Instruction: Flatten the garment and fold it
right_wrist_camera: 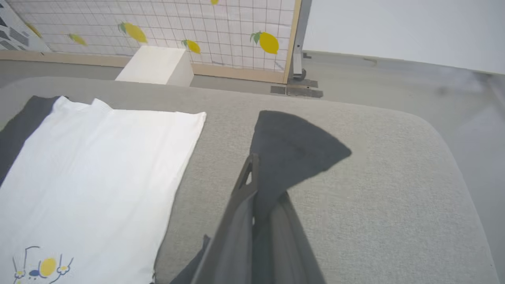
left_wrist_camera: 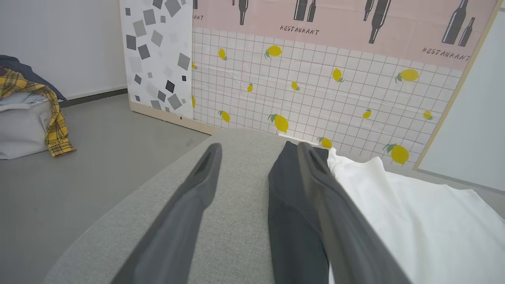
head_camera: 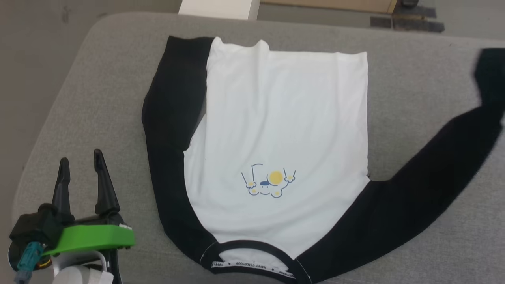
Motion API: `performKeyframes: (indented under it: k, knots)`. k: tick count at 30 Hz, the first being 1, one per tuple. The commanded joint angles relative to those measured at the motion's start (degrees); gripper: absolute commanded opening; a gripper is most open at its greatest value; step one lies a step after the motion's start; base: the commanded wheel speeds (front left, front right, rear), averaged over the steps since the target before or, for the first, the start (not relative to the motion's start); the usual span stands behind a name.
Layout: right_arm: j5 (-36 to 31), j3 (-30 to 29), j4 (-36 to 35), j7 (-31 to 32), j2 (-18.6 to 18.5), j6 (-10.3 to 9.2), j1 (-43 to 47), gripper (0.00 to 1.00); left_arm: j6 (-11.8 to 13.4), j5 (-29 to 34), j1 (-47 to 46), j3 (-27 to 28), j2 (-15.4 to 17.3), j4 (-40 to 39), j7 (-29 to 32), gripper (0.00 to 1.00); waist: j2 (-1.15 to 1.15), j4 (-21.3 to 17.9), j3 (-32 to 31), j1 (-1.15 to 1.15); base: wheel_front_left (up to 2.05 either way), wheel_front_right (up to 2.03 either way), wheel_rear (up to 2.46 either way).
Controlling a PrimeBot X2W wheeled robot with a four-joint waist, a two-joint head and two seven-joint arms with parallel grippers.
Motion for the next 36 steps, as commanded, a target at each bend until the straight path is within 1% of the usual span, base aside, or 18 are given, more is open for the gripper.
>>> performKeyframes:
  k: [1,4,6,7,8,12,17,22,28,32,36]
  knots:
    - [1.3,2.54,-1.6,0.18,1.4,-0.09,0.76,0.0,0.3,-0.21,1.22,0.21,-0.17,-0.24,-0.26,1.0,0.0,-0.74,-3.29,0.01,0.0,0.0,0.0]
    - [3.17,8.43,-3.59,-0.25,5.12,-0.09,0.42,0.0,0.31,-0.19,2.22,0.34,-0.17,-0.4,-0.26,1.0,0.0,-0.37,-3.68,0.01,0.0,0.0,0.0]
    - [4.26,11.63,-3.06,-0.81,8.68,-0.09,-0.39,0.0,0.31,-0.2,2.42,0.28,-0.18,-0.53,-0.26,1.0,0.0,0.14,-3.51,0.01,0.0,0.0,0.0]
    - [4.21,13.05,-2.56,-1.31,9.9,-0.09,-0.85,0.0,0.27,-0.18,2.33,0.09,-0.18,-0.59,-0.26,1.0,0.0,0.61,-3.31,0.01,0.0,0.0,0.0]
    - [4.56,18.23,0.79,-3.17,13.55,-0.09,-2.69,0.0,0.26,-0.46,1.47,-0.82,-0.18,-0.65,-0.26,1.0,0.0,2.34,-1.98,0.01,0.0,0.0,0.0]
    - [5.73,23.49,7.4,-6.89,16.12,-0.09,-4.93,0.0,0.35,-1.13,0.09,-2.43,-0.18,-0.13,-0.26,1.0,0.0,5.24,-0.3,0.01,0.0,0.0,0.0]
    - [6.6,29.6,16.22,-12.3,16.77,-0.09,-6.63,0.0,0.8,-2.21,-0.95,-4.06,-0.18,0.5,-0.26,1.0,0.0,8.54,1.57,0.01,0.0,0.0,0.0]
    - [10.92,36.28,24.73,-18.05,16.81,-0.09,-7.75,0.0,1.12,-3.55,-1.68,-5.53,-0.18,1.27,-0.26,1.0,0.0,11.29,3.71,0.01,0.0,0.0,0.0]
    - [15.39,44.66,32.79,-22.26,16.82,-0.09,-7.61,0.0,1.63,-4.78,-2.62,-6.82,-0.18,1.98,-0.26,1.0,0.0,12.9,5.53,0.01,0.0,0.0,0.0]
    - [18.71,50.04,35.69,-23.24,16.82,-0.09,-7.64,0.0,1.9,-5.23,-2.92,-7.31,-0.18,2.36,-0.26,1.0,0.0,13.04,6.03,0.01,0.0,0.0,0.0]
    - [23.04,55.17,36.11,-23.01,16.82,-0.09,-7.83,0.0,1.99,-5.47,-3.19,-7.56,-0.18,2.92,-0.26,1.0,0.0,12.37,6.12,0.01,0.0,0.0,0.0]
